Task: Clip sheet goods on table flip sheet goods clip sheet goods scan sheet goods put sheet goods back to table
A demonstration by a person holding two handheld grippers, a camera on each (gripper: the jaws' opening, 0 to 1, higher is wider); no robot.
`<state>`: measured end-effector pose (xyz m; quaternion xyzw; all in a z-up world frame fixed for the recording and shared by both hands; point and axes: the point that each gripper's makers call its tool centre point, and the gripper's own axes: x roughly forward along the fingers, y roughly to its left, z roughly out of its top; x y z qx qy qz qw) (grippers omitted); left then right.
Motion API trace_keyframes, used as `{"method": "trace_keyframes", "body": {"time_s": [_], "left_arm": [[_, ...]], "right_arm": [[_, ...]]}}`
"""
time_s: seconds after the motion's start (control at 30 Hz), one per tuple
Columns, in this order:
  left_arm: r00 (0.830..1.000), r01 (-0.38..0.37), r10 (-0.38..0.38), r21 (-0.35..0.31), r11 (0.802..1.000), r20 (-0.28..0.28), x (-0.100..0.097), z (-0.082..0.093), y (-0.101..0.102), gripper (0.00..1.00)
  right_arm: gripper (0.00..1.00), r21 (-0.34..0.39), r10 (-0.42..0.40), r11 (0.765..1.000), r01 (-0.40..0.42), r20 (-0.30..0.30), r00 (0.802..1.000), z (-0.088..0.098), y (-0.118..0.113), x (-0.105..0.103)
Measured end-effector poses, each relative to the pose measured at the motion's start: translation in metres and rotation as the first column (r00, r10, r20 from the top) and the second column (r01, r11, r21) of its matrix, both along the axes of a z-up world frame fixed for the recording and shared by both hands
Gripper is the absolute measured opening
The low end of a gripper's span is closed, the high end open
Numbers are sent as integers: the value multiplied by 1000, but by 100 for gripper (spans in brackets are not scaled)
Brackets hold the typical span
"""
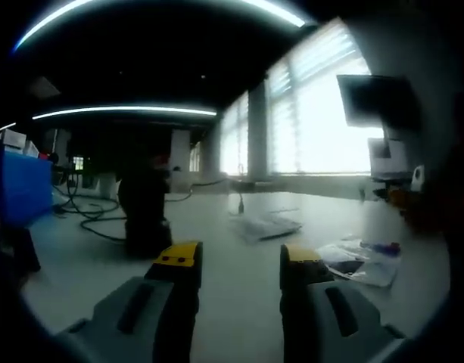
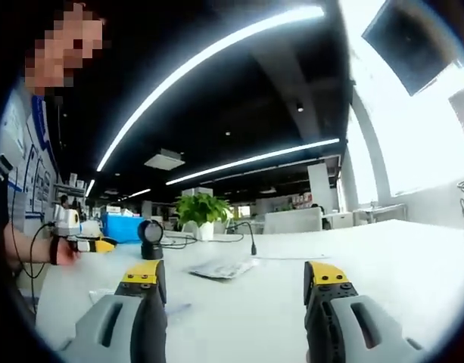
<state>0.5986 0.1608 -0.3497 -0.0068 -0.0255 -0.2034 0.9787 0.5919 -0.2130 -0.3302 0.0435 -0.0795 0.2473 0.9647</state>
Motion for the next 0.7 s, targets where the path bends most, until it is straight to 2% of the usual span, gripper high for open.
{"method": "trace_keyframes", "body": {"time_s": [0.23,0.7], "left_arm": [[1000,3,-3,-2,1000,2,-1,1,0,33],[1000,6,-6,-1,1000,5,-2,2,-1,33]], "right_arm": [[67,-34,-7,999,7,-3,1000,-4,2,1],[65,-44,-17,999,16,-10,1000,-6,2,2]]}}
